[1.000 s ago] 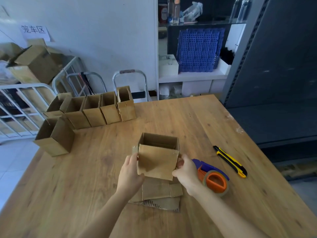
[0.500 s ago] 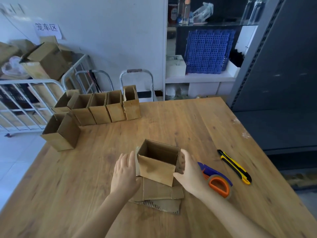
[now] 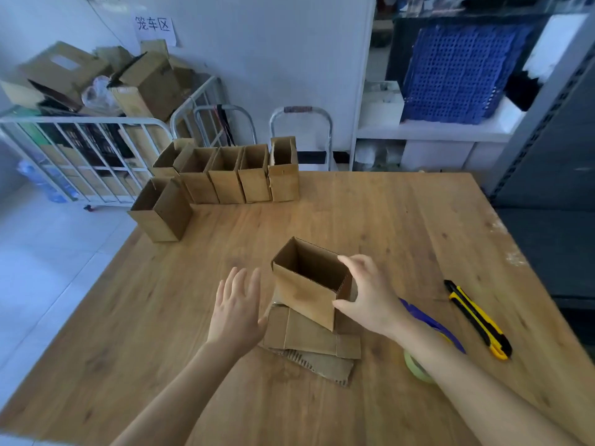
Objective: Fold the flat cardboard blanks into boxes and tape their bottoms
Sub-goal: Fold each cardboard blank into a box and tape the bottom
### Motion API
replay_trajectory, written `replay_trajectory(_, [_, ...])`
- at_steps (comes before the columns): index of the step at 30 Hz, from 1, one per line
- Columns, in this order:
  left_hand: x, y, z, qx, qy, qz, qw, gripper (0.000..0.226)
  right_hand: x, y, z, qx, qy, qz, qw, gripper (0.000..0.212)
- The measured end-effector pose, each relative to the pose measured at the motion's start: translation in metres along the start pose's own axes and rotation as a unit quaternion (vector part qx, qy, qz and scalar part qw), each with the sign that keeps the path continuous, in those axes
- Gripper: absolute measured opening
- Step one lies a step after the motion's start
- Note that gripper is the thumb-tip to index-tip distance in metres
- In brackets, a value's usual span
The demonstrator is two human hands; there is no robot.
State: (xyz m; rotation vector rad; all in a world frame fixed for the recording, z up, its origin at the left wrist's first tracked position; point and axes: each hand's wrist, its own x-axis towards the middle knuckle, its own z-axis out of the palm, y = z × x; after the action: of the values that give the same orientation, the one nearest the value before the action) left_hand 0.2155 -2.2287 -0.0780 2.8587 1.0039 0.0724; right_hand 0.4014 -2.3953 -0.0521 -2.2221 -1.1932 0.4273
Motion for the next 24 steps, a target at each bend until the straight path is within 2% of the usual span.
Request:
replay_trajectory(11, [0.002, -0.043, -0.006, -0.008, 0.005, -0.018, 1.0, 0.082, 0.035, -0.051, 0.041, -0.009, 0.054, -0.05, 0.997, 0.069])
replay_trajectory(24, [0.064, -0.165, -0.028, 0.006, 0.009, -0.046, 0.999, 0.082, 0.136, -0.141, 0.128, -0.018, 0.099, 0.026, 0.995, 0.083])
